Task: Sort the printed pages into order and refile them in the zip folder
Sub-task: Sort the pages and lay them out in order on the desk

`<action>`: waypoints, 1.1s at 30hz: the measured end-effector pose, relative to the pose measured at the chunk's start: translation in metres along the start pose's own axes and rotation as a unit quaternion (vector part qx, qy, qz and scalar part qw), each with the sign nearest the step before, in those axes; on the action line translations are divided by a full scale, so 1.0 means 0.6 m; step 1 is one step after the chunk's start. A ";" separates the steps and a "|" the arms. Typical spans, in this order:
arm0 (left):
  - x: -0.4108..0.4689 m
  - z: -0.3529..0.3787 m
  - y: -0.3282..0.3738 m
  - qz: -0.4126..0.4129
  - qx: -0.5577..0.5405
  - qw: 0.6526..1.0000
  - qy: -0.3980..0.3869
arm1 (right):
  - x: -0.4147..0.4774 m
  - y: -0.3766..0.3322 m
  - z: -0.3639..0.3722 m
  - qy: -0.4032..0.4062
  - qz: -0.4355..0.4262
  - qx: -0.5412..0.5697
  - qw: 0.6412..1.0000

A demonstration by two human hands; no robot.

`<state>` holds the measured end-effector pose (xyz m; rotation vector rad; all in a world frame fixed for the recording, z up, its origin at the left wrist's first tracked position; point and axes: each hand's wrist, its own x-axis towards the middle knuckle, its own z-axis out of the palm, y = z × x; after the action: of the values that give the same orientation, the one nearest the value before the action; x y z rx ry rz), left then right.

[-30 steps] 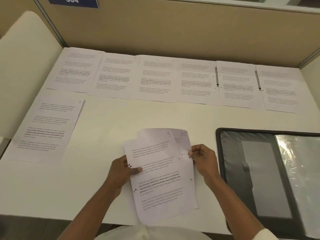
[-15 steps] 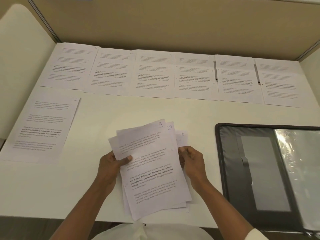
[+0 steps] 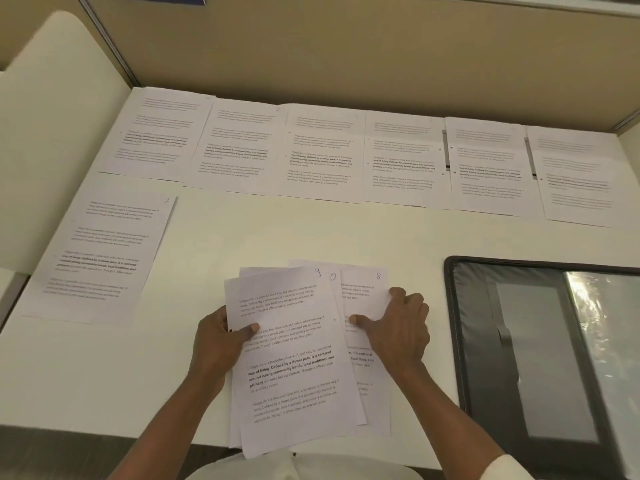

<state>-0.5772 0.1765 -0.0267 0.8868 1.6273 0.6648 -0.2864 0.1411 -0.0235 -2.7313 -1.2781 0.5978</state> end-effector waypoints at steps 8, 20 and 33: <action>0.004 -0.033 0.004 -0.007 0.009 1.000 0.011 | -0.002 -0.030 0.010 -0.015 0.015 0.039 0.999; 0.008 -0.147 0.018 -0.013 -0.016 0.999 0.034 | 0.007 -0.059 0.035 0.023 0.017 0.221 0.975; 0.009 -0.292 0.040 0.009 -0.076 0.995 0.061 | 0.061 -0.304 0.072 0.025 -0.053 0.259 0.964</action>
<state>-0.7433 0.1992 0.0300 0.7628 1.6535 0.8581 -0.4134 0.2830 -0.0348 -2.2225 -1.0614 0.7245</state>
